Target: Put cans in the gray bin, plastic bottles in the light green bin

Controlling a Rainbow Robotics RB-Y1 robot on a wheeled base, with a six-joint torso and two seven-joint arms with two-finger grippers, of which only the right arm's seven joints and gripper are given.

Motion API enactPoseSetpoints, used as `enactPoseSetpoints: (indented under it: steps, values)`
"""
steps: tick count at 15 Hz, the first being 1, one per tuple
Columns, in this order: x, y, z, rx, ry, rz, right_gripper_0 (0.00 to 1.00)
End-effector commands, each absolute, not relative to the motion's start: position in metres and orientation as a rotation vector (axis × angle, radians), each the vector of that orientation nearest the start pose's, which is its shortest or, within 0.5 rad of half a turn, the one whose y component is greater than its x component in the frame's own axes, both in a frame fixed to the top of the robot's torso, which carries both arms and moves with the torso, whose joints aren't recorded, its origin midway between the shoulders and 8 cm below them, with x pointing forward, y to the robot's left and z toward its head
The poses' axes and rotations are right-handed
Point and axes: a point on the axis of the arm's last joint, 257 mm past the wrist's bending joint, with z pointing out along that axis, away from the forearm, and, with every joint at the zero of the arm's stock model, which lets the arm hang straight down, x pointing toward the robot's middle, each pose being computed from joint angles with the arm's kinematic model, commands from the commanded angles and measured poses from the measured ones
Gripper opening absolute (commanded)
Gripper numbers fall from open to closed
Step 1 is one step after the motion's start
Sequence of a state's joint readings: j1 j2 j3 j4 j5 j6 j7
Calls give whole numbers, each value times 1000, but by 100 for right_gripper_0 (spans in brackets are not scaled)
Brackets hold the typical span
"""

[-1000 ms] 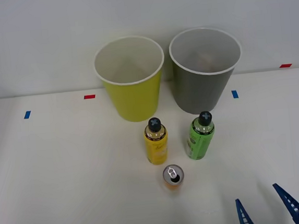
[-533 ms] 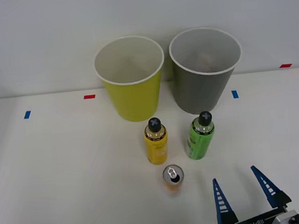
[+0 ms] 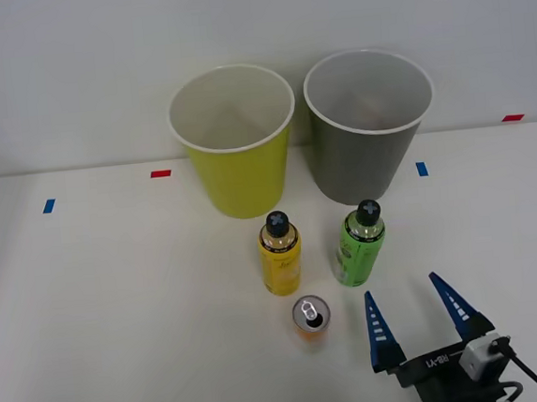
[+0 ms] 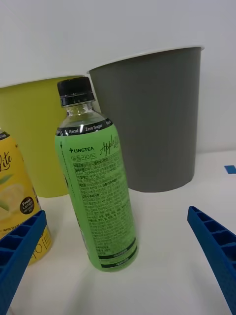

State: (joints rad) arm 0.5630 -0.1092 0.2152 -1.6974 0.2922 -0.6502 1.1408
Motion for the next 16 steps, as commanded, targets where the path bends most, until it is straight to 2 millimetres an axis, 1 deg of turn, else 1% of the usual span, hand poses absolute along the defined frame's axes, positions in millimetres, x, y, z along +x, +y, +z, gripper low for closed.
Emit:
enactPoseSetpoints:
  steps: [1, 3, 5, 14, 16]
  values:
    - [378, -144, -246, -98, 1385, 347, 100]
    - [395, -137, -246, -106, 1409, 337, 100]
    - [409, -133, -241, -117, 1412, 332, 100]
    - [436, -118, -237, -129, 1450, 330, 100]
    - [439, -116, -231, -127, 1439, 334, 100]
